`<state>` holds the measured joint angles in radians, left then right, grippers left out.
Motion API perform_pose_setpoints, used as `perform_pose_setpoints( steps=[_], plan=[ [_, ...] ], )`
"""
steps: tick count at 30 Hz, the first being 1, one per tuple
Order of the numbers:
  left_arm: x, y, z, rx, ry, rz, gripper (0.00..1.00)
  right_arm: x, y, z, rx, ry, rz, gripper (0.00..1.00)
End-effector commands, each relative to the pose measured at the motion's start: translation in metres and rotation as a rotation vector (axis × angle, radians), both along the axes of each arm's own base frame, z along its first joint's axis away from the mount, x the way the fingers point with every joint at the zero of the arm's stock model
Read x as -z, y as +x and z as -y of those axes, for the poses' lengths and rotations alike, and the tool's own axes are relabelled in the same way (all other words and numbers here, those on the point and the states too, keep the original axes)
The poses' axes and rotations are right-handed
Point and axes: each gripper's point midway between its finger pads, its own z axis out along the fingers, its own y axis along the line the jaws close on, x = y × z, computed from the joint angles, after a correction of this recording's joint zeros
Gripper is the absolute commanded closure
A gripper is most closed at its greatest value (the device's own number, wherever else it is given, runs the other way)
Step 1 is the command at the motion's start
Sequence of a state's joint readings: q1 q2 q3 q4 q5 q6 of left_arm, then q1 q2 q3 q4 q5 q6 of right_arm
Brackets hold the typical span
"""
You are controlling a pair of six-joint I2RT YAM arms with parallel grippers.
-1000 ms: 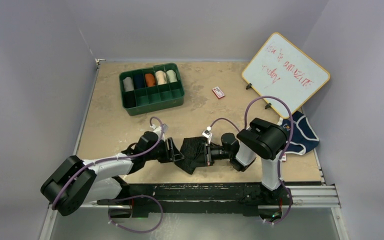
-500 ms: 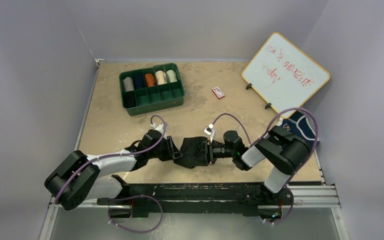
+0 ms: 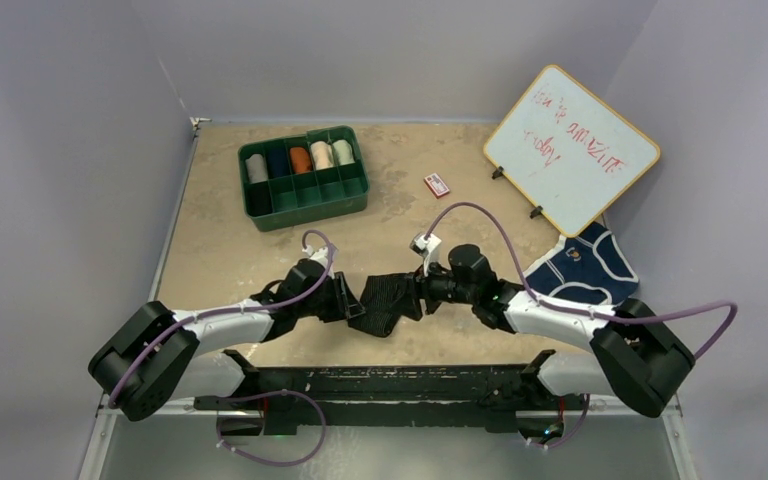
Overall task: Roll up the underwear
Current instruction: Roll the underwear to the center of the board.
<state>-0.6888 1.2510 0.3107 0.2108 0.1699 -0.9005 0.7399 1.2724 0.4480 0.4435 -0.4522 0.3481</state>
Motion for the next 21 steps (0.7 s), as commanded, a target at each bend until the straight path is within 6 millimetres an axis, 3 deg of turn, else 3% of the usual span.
perform_pose_setpoints(
  steps=[1, 3, 6, 13, 21],
  plan=[
    [0.024, -0.017, -0.021, 0.023, 0.137, -0.061, 0.73, -0.001, -0.003, -0.005, -0.093, -0.111, 0.261, 0.4],
    [0.024, -0.017, -0.021, 0.026, 0.138, -0.064, 0.74, -0.008, -0.007, -0.017, -0.146, -0.173, 0.481, 0.4],
    [0.025, -0.019, -0.021, 0.034, 0.141, -0.069, 0.73, -0.013, -0.018, -0.033, -0.216, -0.212, 0.669, 0.39],
    [0.026, -0.021, -0.021, 0.042, 0.143, -0.079, 0.73, -0.008, -0.038, -0.051, -0.364, -0.256, 0.88, 0.31],
    [0.024, -0.021, -0.02, 0.051, 0.143, -0.074, 0.73, 0.019, -0.046, -0.066, -0.488, -0.333, 0.954, 0.35]
  ],
)
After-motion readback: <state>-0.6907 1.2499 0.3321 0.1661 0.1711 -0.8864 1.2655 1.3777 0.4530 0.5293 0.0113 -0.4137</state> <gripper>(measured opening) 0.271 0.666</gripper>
